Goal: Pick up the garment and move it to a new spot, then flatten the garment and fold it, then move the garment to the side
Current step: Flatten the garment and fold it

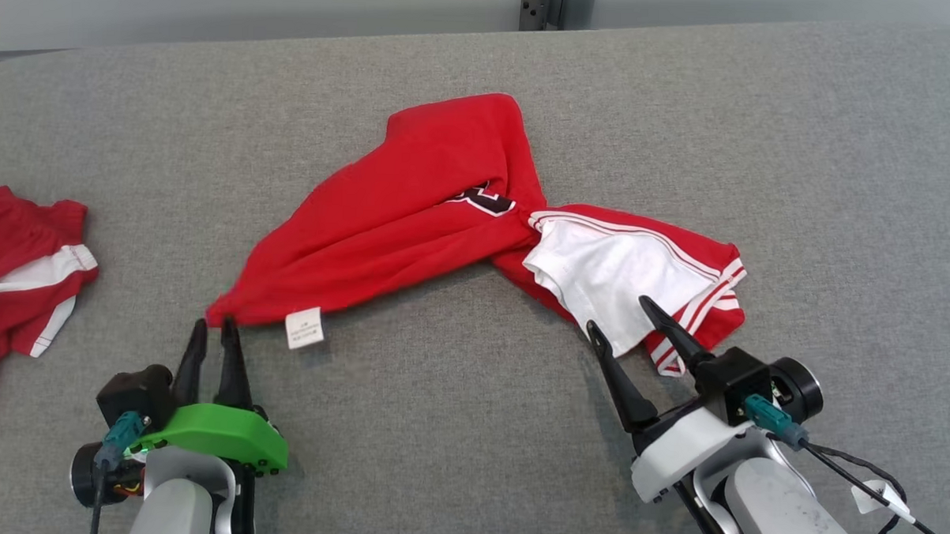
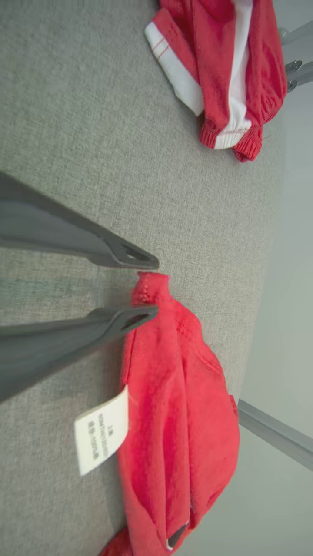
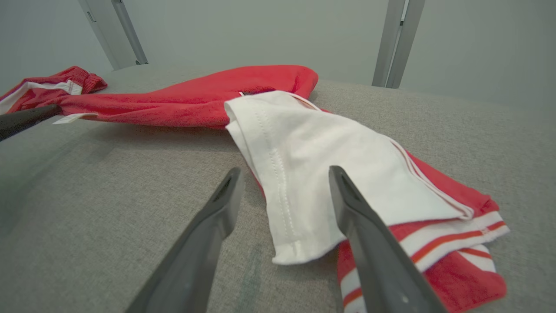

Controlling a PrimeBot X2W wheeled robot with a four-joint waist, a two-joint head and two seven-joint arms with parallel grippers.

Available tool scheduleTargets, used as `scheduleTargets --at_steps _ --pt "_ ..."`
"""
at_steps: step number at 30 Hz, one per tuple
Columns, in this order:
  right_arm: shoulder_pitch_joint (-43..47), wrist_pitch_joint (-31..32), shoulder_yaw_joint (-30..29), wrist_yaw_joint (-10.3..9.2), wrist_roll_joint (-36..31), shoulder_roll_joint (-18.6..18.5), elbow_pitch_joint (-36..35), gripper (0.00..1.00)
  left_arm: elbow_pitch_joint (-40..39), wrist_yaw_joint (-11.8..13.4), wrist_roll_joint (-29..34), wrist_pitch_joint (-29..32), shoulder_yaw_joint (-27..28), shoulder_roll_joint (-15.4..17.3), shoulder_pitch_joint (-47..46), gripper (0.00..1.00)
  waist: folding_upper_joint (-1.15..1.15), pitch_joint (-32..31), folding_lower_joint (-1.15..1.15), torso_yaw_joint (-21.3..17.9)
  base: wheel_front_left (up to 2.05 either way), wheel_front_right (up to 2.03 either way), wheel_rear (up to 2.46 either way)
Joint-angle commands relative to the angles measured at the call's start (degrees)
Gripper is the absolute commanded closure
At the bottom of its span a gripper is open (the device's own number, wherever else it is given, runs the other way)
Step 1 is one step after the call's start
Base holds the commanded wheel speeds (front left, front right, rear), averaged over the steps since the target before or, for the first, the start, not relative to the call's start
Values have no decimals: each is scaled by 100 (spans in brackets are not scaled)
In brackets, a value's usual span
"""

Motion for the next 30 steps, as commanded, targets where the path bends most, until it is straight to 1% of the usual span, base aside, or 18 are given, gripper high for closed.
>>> scheduleTargets --at_steps 1,10,15,20,25,27,30 --pt "41 -3 -63 -9 9 -22 -12 0 -67 52 70 1 49 25 69 0 0 -9 0 -37 0 0 0" --pt "170 -3 -663 -9 -99 203 -165 0 -523 233 510 1 37 26 332 0 0 -189 0 -197 0 0 0" --pt "336 -3 -809 -9 -174 354 -222 0 -701 312 762 1 -14 26 607 0 0 -413 0 -253 0 0 0" --pt "537 -3 -1009 -9 -241 475 -246 0 -755 312 857 1 -5 26 844 0 0 -634 0 -308 0 0 0" --pt "692 -3 -1177 -9 -286 524 -215 0 -790 348 981 2 109 26 1010 0 0 -801 0 -336 0 0 0" --pt "757 -3 -1322 -9 -298 536 -208 0 -807 406 978 2 191 27 1046 0 0 -862 0 -331 0 0 0" --pt "805 -3 -1510 -9 -208 548 -219 0 -822 399 1023 2 292 25 1114 0 0 -927 0 -320 0 0 0"
